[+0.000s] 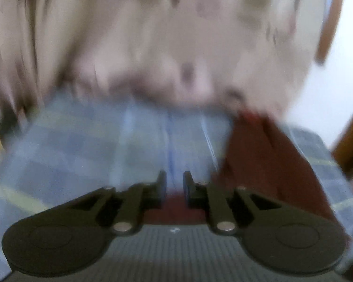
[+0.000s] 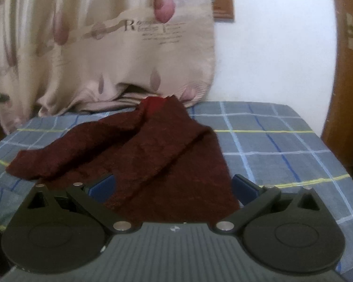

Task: Fold small clothes

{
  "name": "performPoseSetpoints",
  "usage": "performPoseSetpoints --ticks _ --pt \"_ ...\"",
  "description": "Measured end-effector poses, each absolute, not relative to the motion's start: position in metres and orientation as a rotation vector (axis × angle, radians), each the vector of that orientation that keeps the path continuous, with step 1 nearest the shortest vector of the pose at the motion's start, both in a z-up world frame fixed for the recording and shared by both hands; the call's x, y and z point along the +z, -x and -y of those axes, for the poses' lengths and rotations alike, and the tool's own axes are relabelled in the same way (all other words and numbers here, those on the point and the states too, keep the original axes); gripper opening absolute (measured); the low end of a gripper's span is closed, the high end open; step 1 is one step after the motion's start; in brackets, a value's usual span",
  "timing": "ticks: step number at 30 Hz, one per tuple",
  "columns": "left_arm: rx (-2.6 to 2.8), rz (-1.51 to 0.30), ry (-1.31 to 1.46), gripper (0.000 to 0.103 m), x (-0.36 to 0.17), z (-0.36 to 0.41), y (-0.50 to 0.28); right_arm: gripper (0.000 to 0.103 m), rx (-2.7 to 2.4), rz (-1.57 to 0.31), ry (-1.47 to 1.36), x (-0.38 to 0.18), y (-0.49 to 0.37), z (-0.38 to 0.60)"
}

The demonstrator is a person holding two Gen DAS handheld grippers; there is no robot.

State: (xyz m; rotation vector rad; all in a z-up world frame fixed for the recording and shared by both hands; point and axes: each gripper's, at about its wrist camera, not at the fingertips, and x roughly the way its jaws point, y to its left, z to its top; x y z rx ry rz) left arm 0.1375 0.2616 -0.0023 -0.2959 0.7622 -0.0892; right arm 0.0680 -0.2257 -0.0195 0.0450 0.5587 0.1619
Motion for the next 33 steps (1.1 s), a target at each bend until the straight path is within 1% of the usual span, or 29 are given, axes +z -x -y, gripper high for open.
performPoseSetpoints --ticks 1,6,8,10,12,15,24,30,32,33 --pt "-0.117 -0.818 0.391 0.015 -0.017 -0.264 -0.130 0.103 0.169 -0.564 -0.039 -0.021 -0.068 0.223" --pt "-0.211 -0.908 0.684 0.015 -0.069 -0.247 -0.094 0.103 0.202 -0.578 0.002 -0.028 -0.059 0.211" --pt "-0.181 -0.894 0.762 0.015 -0.085 -0.244 -0.092 0.103 0.201 -0.588 0.003 -0.031 -0.057 0.210" --pt "-0.167 -0.921 0.862 0.015 -0.104 -0.243 -0.103 0.103 0.201 -0.596 -0.012 -0.033 -0.056 0.211" --pt "-0.147 -0.898 0.964 0.015 -0.119 -0.246 -0.107 0.103 0.202 -0.608 -0.019 -0.034 -0.056 0.211" --pt "-0.091 -0.899 1.017 0.015 -0.132 -0.250 -0.121 0.103 0.204 -0.600 -0.009 -0.033 -0.052 0.211" --pt "0.005 -0.705 1.279 0.015 -0.155 -0.266 -0.099 0.103 0.171 -0.604 -0.042 -0.039 -0.047 0.227" --pt "0.017 -0.675 1.292 0.015 -0.159 -0.272 -0.092 0.103 0.191 -0.613 -0.038 -0.043 -0.046 0.224" --pt "0.020 -0.677 1.279 0.016 -0.158 -0.269 -0.096 0.103 0.199 -0.618 -0.033 -0.044 -0.046 0.222" --pt "0.016 -0.667 1.276 0.019 -0.158 -0.267 -0.097 0.103 0.202 -0.620 -0.035 -0.044 -0.045 0.222"
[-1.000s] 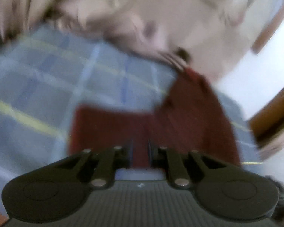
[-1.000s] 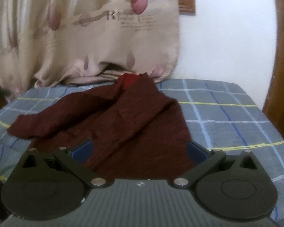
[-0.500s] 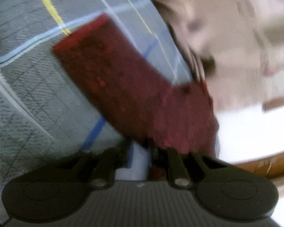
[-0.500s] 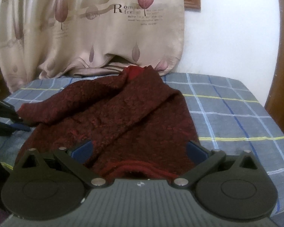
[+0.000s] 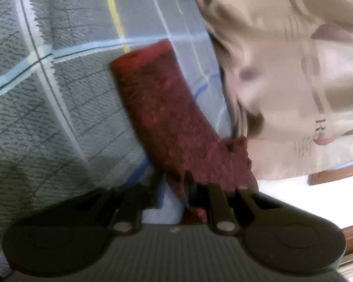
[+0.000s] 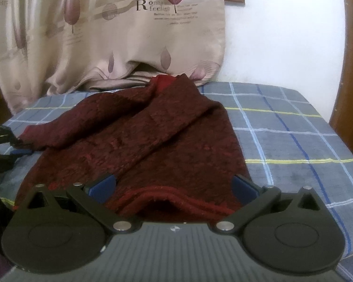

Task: Fold small clothes

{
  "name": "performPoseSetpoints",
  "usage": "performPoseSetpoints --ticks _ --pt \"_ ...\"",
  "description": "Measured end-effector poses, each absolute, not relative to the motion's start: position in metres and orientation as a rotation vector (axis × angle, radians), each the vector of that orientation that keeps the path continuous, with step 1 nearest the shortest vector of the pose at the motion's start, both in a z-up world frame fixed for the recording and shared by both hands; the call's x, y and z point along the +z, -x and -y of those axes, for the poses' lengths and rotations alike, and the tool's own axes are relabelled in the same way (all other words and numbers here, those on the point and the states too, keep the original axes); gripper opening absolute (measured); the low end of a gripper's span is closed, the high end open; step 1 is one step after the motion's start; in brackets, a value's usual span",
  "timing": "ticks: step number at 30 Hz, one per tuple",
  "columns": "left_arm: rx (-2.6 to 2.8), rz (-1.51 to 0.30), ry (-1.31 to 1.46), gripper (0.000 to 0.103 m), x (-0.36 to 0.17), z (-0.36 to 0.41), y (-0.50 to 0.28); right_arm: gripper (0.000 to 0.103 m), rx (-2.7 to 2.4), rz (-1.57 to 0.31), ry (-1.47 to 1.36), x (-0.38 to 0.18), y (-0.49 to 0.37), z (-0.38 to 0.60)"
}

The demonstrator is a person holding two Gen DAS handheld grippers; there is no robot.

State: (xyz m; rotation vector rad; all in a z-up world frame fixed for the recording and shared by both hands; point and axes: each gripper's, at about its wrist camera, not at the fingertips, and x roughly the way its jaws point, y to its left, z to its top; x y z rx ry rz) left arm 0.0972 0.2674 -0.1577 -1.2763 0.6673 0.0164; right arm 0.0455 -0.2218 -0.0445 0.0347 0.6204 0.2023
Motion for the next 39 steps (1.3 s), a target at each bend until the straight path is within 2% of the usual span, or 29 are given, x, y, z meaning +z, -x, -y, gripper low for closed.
performPoseSetpoints --ticks 1,4,15,17,18,23,31,37,39 --pt "0.010 -0.659 1.277 0.023 -0.158 -0.268 -0.096 0.103 0.204 -0.623 -0.037 -0.045 -0.045 0.222" --pt "0.009 -0.656 1.286 0.025 -0.156 -0.269 -0.098 0.103 0.204 -0.628 -0.039 -0.046 -0.044 0.222" --pt "0.022 -0.641 1.285 0.025 -0.158 -0.266 -0.112 0.103 0.206 -0.634 -0.049 -0.046 -0.040 0.226" --pt "0.014 -0.612 1.301 0.023 -0.161 -0.268 -0.111 0.103 0.207 -0.637 -0.055 -0.046 -0.040 0.227" --pt "0.022 -0.600 1.296 0.013 -0.162 -0.268 -0.110 0.103 0.208 -0.640 -0.062 -0.046 -0.040 0.228" --pt "-0.032 -0.450 1.347 0.008 -0.169 -0.275 -0.101 0.103 0.198 -0.645 -0.078 -0.047 -0.037 0.232" --pt "0.002 -0.304 1.198 0.007 -0.113 -0.303 -0.112 0.103 0.178 -0.645 -0.079 -0.045 -0.038 0.238" --pt "0.094 -0.153 1.048 0.007 -0.038 -0.358 -0.134 0.103 0.165 -0.640 -0.070 -0.042 -0.041 0.237" --pt "0.022 -0.166 1.119 0.007 -0.024 -0.373 -0.142 0.103 0.160 -0.640 -0.065 -0.041 -0.043 0.238"
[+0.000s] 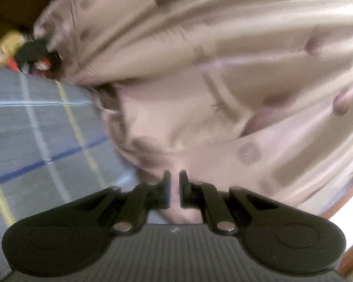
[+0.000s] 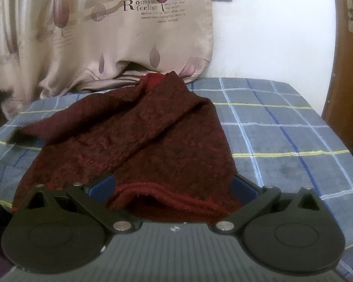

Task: Fold small clothes

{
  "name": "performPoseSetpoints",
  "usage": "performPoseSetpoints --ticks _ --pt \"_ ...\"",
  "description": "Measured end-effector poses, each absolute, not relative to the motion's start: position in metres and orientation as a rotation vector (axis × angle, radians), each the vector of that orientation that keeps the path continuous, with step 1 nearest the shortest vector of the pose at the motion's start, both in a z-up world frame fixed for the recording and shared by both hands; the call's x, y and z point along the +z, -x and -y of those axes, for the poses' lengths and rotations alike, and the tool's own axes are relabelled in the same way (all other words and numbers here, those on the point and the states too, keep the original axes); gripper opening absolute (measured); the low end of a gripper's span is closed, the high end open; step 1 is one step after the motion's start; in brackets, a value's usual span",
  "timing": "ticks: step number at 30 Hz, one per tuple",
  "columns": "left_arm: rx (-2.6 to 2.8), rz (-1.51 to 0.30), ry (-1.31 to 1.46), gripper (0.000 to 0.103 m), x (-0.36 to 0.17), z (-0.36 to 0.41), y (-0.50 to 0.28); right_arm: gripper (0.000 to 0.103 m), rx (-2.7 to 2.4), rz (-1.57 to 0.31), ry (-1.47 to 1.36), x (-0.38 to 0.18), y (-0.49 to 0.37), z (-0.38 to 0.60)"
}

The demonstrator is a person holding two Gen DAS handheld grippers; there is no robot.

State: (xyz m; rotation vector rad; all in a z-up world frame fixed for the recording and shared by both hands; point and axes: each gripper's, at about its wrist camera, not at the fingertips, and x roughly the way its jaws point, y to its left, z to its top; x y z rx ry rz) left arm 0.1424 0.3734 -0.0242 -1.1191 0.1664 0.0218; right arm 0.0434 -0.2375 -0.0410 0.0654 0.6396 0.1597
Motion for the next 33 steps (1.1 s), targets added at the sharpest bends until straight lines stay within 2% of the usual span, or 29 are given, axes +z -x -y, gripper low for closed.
performPoseSetpoints --ticks 3,5,6,7,8,11,15,18,21,27,29,31,33 --pt "-0.076 -0.279 1.111 0.007 -0.006 -0.360 -0.134 0.103 0.155 -0.648 -0.064 -0.042 -0.048 0.236" --pt "-0.118 -0.411 1.060 0.020 -0.007 -0.337 -0.121 0.103 0.156 -0.646 -0.068 -0.042 -0.048 0.236" --pt "-0.134 -0.491 1.071 0.048 -0.016 -0.326 -0.116 0.103 0.160 -0.645 -0.074 -0.043 -0.049 0.235" --pt "-0.145 -0.541 1.103 0.090 -0.030 -0.315 -0.107 0.103 0.164 -0.646 -0.080 -0.045 -0.050 0.235" --pt "-0.139 -0.557 1.139 0.103 -0.045 -0.305 -0.098 0.103 0.169 -0.647 -0.083 -0.046 -0.051 0.235" --pt "-0.105 -0.672 1.186 0.103 -0.087 -0.282 -0.090 0.103 0.193 -0.669 -0.074 -0.051 -0.054 0.231" --pt "-0.048 -0.730 1.268 0.103 -0.124 -0.264 -0.092 0.103 0.224 -0.652 -0.059 -0.048 -0.048 0.226" --pt "-0.047 -0.674 1.210 0.103 -0.116 -0.254 -0.106 0.103 0.226 -0.634 -0.067 -0.044 -0.041 0.231" --pt "-0.013 -0.691 1.211 0.103 -0.118 -0.249 -0.123 0.103 0.202 -0.636 -0.085 -0.046 -0.040 0.239" --pt "-0.012 -0.545 1.285 0.102 -0.126 -0.249 -0.130 0.103 0.173 -0.656 -0.147 -0.056 -0.039 0.255" --pt "0.022 -0.523 1.302 0.084 -0.129 -0.251 -0.130 0.103 0.170 -0.660 -0.151 -0.058 -0.039 0.257" --pt "0.031 -0.557 1.364 0.011 -0.144 -0.257 -0.134 0.103 0.168 -0.666 -0.157 -0.060 -0.040 0.259" --pt "0.066 -0.566 1.342 0.009 -0.152 -0.260 -0.138 0.103 0.167 -0.671 -0.168 -0.061 -0.041 0.261"
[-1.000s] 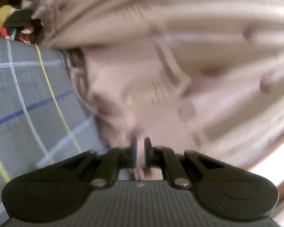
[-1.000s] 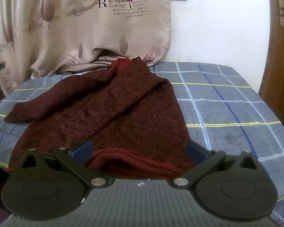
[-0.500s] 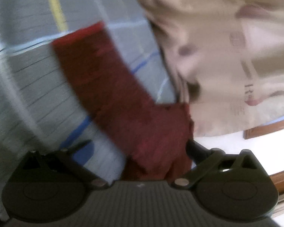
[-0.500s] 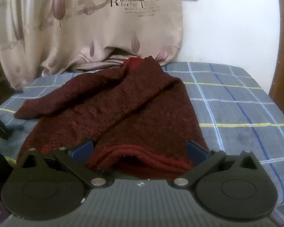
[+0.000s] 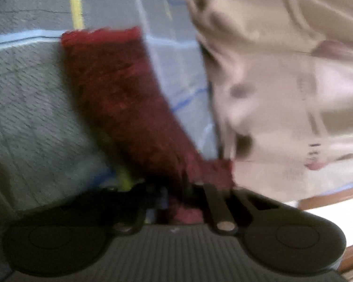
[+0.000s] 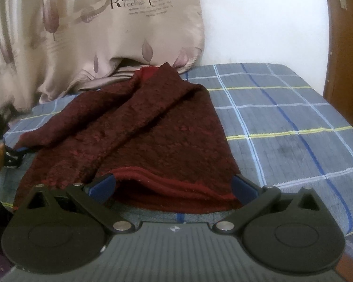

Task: Fold small clothes

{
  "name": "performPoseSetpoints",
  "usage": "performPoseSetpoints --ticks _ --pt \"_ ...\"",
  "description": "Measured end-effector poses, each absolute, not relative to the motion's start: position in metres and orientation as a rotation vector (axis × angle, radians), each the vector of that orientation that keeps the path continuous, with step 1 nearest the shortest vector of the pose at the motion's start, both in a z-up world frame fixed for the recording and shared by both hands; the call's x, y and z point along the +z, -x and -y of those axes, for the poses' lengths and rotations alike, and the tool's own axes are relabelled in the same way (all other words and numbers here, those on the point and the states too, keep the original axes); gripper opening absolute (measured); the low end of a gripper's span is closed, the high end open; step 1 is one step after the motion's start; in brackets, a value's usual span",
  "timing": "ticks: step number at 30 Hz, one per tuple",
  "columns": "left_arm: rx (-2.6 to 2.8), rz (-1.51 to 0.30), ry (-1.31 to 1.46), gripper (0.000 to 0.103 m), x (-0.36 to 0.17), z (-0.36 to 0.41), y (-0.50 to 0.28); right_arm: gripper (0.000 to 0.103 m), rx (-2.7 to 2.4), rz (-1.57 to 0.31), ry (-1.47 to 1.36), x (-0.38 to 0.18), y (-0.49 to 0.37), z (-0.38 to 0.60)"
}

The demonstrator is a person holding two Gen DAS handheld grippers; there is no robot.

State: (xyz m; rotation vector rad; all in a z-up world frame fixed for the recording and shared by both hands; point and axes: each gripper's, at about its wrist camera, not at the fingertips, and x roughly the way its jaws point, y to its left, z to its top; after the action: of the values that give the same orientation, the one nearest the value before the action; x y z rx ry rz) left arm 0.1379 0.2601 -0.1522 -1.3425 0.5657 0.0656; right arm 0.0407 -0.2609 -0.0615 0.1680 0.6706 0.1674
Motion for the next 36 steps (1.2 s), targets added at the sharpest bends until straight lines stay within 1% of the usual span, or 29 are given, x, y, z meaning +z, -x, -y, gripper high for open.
performPoseSetpoints --ticks 3,6,13,15,17,21,25,28,30,32,36 --pt "0.081 -0.492 1.267 0.009 -0.147 -0.268 -0.138 0.103 0.165 -0.677 -0.181 -0.062 -0.043 0.263" --pt "0.092 -0.425 1.183 0.008 -0.120 -0.283 -0.148 0.103 0.157 -0.673 -0.170 -0.060 -0.041 0.263" --pt "0.208 -0.170 0.933 0.008 -0.008 -0.357 -0.176 0.103 0.127 -0.653 -0.136 -0.049 -0.052 0.268" --pt "0.244 -0.123 0.872 0.008 0.017 -0.376 -0.187 0.103 0.117 -0.647 -0.130 -0.047 -0.057 0.269" --pt "0.278 -0.106 0.851 0.008 0.029 -0.399 -0.199 0.103 0.112 -0.652 -0.131 -0.047 -0.062 0.268" --pt "0.368 -0.122 0.831 0.008 0.015 -0.433 -0.225 0.103 0.126 -0.685 -0.143 -0.053 -0.075 0.261" --pt "0.475 -0.169 0.886 0.008 -0.036 -0.458 -0.231 0.103 0.141 -0.701 -0.127 -0.056 -0.085 0.249" --pt "0.534 -0.106 0.969 0.008 -0.069 -0.466 -0.207 0.103 0.142 -0.707 -0.123 -0.056 -0.090 0.245" --pt "0.540 -0.072 1.002 0.008 -0.078 -0.467 -0.189 0.103 0.150 -0.711 -0.138 -0.054 -0.093 0.245" --pt "0.506 -0.088 1.012 0.008 -0.081 -0.462 -0.177 0.103 0.165 -0.706 -0.146 -0.052 -0.095 0.245" --pt "0.395 -0.102 0.992 0.009 -0.070 -0.436 -0.153 0.103 0.259 -0.687 -0.143 -0.048 -0.099 0.241"
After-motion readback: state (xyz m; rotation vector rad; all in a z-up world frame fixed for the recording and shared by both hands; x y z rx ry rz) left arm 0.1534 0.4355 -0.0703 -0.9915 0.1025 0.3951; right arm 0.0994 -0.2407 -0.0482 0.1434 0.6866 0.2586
